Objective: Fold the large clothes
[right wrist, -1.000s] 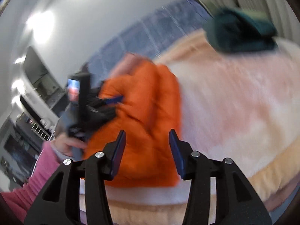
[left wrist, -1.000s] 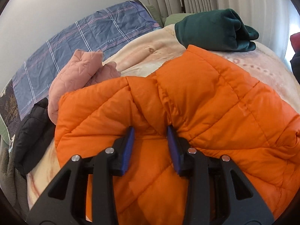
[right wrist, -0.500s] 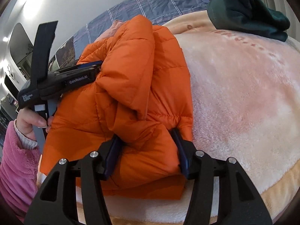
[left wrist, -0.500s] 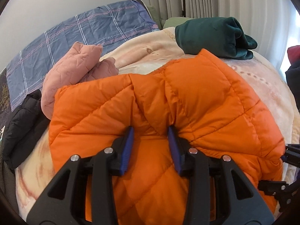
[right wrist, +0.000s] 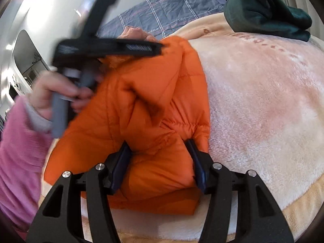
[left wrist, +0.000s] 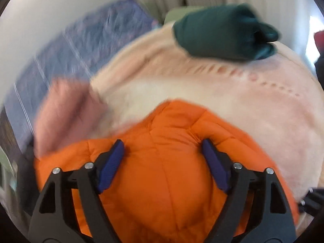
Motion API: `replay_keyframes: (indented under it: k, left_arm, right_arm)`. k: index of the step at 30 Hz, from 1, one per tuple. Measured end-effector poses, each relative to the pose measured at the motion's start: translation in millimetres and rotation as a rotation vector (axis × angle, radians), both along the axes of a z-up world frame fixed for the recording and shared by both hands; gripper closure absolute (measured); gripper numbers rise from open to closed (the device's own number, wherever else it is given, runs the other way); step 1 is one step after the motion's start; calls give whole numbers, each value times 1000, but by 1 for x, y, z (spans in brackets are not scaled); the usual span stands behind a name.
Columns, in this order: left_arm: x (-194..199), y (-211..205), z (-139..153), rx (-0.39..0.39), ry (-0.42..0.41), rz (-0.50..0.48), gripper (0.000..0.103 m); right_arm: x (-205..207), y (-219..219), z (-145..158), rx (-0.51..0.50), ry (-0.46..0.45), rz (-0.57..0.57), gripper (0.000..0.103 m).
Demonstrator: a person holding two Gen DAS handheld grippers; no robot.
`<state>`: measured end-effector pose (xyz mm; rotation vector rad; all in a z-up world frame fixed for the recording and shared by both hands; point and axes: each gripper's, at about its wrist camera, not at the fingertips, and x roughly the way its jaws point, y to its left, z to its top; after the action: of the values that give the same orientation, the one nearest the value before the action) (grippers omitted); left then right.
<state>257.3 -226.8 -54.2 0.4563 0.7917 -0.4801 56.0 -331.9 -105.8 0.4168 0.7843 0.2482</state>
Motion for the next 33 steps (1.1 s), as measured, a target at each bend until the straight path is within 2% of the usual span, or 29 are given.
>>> replay_keyframes:
  k: [2, 10, 14, 18, 22, 24, 26, 27, 29, 30, 31, 33]
  left_arm:
    - [11, 11, -7, -74, 58, 22, 18]
    - [8, 14, -17, -84, 50, 28, 17]
    - [13, 18, -19, -114, 79, 27, 17]
    - [14, 21, -19, -129, 88, 33, 17]
    - [13, 20, -19, -131, 86, 34, 17]
    - [13, 21, -19, -136, 90, 34, 17]
    - [13, 22, -18, -146, 98, 35, 17]
    - [14, 23, -18, -152, 101, 35, 17]
    - [15, 24, -18, -163, 105, 36, 17]
    - [16, 25, -18, -168, 107, 36, 17]
    - [17, 27, -17, -181, 113, 38, 17]
    - [18, 29, -17, -200, 122, 33, 17]
  right_arm:
    - [1, -2, -2, 7, 2, 9, 47]
    - [3, 3, -1, -48, -11, 10, 47]
    - [-14, 7, 7, -68, -65, 35, 45]
    - [-27, -5, 32, -40, -91, 55, 44]
    - [-37, -12, 78, -49, -243, 61, 44]
    - [-30, -5, 87, -75, -273, 75, 45]
    - [-13, 6, 87, -95, -285, 107, 54]
    - [-4, 11, 84, -102, -273, 118, 64]
    - [16, 19, 68, -128, -198, 101, 77]
    - [26, 20, 53, -155, -146, 70, 87]
    - [37, 16, 33, -144, -86, 55, 88]
    - [41, 10, 12, -90, -64, 54, 88]
